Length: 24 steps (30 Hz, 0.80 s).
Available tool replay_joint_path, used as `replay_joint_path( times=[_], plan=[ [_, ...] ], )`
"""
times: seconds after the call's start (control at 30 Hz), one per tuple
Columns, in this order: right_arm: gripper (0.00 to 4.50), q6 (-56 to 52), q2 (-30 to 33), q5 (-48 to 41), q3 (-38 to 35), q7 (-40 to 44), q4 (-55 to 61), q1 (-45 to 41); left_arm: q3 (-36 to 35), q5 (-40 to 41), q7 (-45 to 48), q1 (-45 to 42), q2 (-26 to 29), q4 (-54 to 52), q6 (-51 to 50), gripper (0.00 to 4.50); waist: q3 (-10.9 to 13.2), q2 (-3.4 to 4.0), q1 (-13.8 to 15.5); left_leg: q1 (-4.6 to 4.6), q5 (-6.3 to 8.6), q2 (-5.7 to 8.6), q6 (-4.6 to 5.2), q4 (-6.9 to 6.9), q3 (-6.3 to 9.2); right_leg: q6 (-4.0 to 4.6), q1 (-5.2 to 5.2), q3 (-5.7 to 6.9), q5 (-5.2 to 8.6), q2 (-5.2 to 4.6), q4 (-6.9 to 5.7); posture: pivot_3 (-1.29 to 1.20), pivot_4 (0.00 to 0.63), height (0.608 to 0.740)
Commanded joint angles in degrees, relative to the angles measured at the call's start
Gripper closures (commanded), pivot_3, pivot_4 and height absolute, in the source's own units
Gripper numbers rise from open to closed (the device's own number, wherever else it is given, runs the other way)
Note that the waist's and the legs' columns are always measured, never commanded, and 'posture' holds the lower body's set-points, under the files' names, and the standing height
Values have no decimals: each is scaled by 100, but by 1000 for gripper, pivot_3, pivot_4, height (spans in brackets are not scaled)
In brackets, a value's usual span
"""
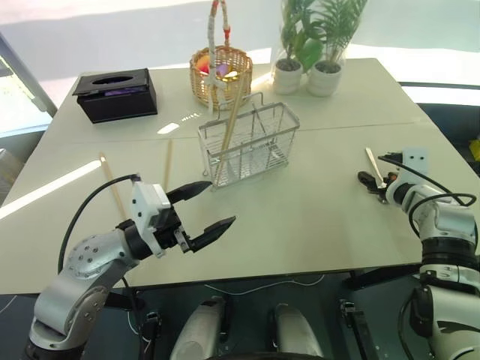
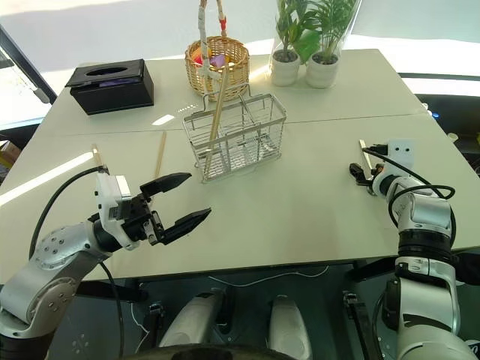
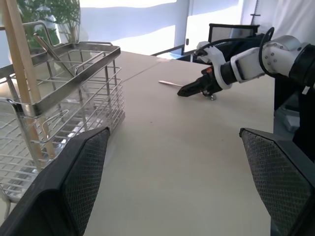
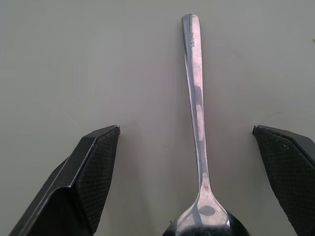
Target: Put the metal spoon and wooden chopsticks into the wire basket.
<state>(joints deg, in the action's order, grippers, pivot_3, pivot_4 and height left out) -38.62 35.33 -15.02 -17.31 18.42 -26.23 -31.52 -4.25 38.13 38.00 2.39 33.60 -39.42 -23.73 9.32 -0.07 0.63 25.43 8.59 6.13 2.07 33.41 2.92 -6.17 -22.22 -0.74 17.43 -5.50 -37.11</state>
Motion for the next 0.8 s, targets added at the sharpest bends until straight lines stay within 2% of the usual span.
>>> replay_joint_path(
  times=[0.03,0.43,0.53,0.73,0.77,0.8],
  plan=[
    [0,-126,39,-36,-22,77,73,-48,-160,81,-53,-49,22,-233,32,41,0,0,1,0,0,0,0,0,0,0,0,0,0,0,0,0,150,740],
    [0,-399,143,14,99,285,203,-225,-67,22,-114,-23,-38,-216,96,41,0,0,-2,0,1,0,-1,0,0,0,-2,0,0,0,1,0,150,740],
    [901,-380,140,30,71,252,191,-271,-27,-12,-123,-30,-68,-206,114,0,0,0,-4,0,1,0,-1,-1,0,0,-2,0,0,0,1,0,150,740],
    [4026,-352,164,66,86,251,179,-306,30,-74,-130,-75,-132,-167,144,0,0,0,-2,1,1,0,-1,-1,0,0,-2,0,0,-1,1,0,150,740],
    [4437,-356,174,72,97,265,186,-308,36,-86,-126,-79,-145,-163,148,0,0,0,-2,1,1,0,-1,-1,0,0,-2,0,0,0,1,0,150,740],
    [4481,-366,182,76,108,282,179,-319,42,-95,-124,-85,-158,-155,150,0,0,-1,-1,1,1,0,-1,-1,0,0,-2,0,0,0,1,0,150,740]
  ],
)
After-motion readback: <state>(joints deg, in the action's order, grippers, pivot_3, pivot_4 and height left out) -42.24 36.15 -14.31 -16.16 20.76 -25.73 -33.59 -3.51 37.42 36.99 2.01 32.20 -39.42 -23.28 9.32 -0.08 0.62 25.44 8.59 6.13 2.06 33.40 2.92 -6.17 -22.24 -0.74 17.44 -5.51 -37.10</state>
